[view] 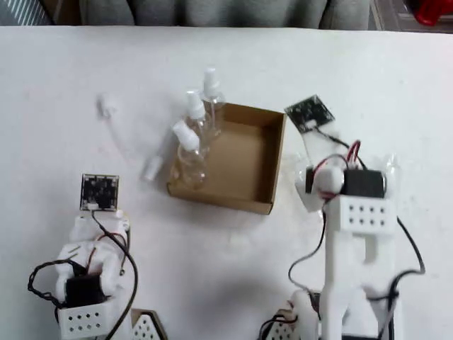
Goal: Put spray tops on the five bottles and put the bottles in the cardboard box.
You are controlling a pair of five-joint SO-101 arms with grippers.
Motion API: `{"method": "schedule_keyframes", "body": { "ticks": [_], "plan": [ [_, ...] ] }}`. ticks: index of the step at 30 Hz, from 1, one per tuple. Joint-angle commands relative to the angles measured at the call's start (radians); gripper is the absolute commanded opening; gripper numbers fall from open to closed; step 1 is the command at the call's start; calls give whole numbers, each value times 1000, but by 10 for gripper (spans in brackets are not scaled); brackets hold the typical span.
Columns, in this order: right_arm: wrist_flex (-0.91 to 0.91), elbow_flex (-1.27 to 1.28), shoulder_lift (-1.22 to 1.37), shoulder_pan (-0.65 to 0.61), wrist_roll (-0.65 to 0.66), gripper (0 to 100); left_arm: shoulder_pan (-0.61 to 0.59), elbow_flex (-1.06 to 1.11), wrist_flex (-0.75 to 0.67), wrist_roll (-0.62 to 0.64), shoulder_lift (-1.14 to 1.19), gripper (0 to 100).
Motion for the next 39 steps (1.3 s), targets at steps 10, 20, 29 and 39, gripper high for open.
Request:
{"method": "schedule_keyframes", "body": {
  "ticks": [10, 20, 29, 39],
  "plan": [
    [-74, -207, 367, -18, 209, 227, -15, 0, -9, -11, 2, 57],
    [-90, -353, 647, -15, 216, 227, -15, 0, -9, -11, 2, 57],
    [-88, -499, 866, -13, 216, 227, -15, 0, -9, -11, 2, 57],
    [-85, -562, 951, -1, 215, 226, -15, 0, -9, -11, 2, 57]
  ]
}}
